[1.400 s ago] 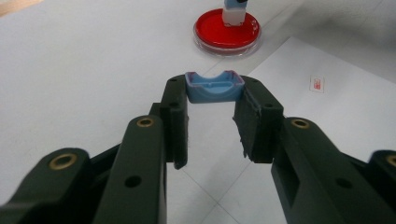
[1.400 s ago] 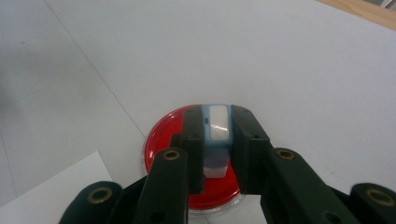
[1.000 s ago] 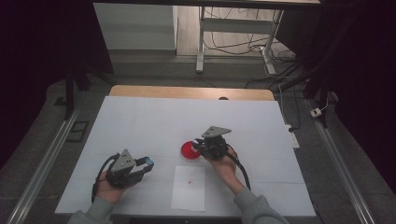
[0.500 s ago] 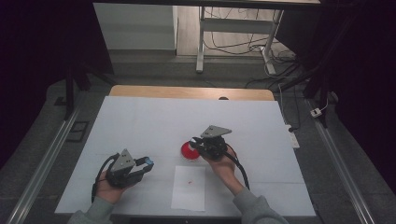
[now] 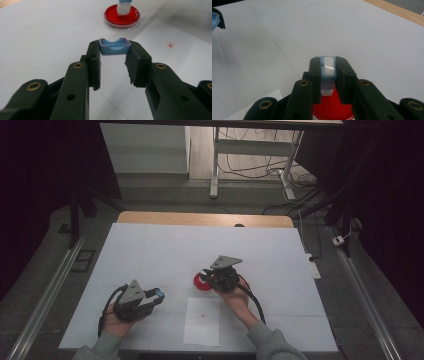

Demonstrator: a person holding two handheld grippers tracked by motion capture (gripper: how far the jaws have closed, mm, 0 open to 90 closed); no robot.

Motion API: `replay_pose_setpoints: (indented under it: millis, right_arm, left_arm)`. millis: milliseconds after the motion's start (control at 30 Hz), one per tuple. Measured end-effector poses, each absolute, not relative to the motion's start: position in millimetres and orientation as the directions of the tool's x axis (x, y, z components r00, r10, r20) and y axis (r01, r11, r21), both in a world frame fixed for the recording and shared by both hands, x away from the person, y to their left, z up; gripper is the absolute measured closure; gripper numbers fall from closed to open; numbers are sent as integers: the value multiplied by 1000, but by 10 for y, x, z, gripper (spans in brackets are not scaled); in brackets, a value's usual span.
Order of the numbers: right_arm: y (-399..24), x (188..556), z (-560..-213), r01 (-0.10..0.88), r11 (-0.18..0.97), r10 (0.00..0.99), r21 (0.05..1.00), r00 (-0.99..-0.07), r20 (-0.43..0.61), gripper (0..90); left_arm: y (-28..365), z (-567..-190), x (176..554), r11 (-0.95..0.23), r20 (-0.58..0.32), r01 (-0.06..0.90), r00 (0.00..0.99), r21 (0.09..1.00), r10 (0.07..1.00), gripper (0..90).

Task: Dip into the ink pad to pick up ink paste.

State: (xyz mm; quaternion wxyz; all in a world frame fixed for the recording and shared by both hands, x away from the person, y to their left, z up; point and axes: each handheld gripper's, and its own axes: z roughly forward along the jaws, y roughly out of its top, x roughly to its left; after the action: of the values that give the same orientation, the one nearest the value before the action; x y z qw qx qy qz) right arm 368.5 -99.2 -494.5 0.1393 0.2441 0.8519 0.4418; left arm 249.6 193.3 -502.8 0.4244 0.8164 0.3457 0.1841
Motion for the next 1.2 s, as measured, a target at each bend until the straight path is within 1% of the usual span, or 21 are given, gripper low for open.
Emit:
replay_pose_setpoints:
  millis: [267, 1200]
  right_arm:
    - [-976, 3713, -5000, 303, 511, 544, 804, -838, -30, 751]
    - [-956, 3712, -5038, 308, 517, 551, 799, -834, -34, 752]
  left_arm:
    - [1934, -5029, 2496, -399, 6, 408, 693, 821, 721, 652]
    - [1927, -5029, 2493, -402, 6, 408, 695, 820, 719, 652]
